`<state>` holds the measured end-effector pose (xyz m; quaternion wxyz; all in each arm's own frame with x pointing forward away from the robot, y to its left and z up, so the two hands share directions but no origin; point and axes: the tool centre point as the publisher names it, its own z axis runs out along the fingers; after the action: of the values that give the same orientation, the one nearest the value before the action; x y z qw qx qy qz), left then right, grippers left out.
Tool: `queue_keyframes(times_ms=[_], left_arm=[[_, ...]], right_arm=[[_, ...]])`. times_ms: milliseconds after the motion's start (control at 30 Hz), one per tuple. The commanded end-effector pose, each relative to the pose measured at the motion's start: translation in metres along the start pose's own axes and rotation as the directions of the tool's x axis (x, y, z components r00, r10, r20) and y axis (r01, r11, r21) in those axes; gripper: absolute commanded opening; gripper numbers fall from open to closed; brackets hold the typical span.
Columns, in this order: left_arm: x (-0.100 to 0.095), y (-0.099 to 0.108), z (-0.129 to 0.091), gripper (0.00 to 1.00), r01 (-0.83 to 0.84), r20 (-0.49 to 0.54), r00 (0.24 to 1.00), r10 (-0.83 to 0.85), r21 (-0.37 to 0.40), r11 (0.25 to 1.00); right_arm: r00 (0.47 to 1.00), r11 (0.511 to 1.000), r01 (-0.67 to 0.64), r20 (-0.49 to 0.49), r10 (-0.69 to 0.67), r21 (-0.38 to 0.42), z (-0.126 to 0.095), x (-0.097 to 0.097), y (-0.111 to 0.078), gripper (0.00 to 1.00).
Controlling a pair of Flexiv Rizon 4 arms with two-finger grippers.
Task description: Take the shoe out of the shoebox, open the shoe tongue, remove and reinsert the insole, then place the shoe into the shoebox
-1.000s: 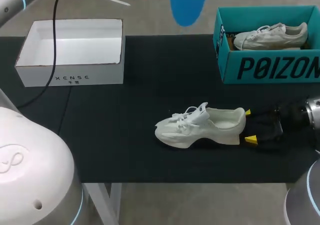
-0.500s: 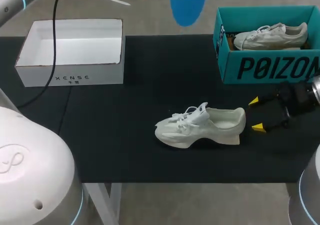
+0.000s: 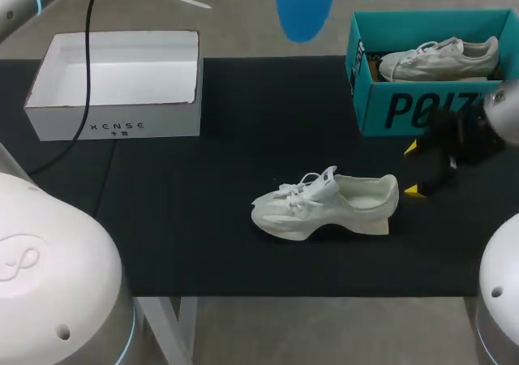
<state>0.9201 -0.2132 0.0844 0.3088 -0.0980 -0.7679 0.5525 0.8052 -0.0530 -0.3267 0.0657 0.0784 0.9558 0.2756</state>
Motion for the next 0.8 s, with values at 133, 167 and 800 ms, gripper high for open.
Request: queue_keyframes(times_ms=[133, 167, 800], left_arm=[[-0.001, 0.0, -0.001, 0.0, -0.001, -0.002, 1.0, 0.001, 0.0, 1.0], [-0.001, 0.0, -0.001, 0.0, -0.001, -0.002, 1.0, 0.001, 0.0, 1.0], [-0.001, 0.0, -0.001, 0.0, -0.001, -0.002, 1.0, 0.001, 0.0, 1.0]], right_arm=[[1.0, 0.948, 0.001, 0.006, -0.003, 0.319, -0.012, 0.002, 0.013, 1.0], [1.0, 0.946, 0.003, 0.006, -0.005, 0.324, -0.014, 0.002, 0.013, 1.0], [0.998, 0.944, 0.04, -0.058, -0.022, 0.328, -0.031, 0.003, 0.008, 1.0]])
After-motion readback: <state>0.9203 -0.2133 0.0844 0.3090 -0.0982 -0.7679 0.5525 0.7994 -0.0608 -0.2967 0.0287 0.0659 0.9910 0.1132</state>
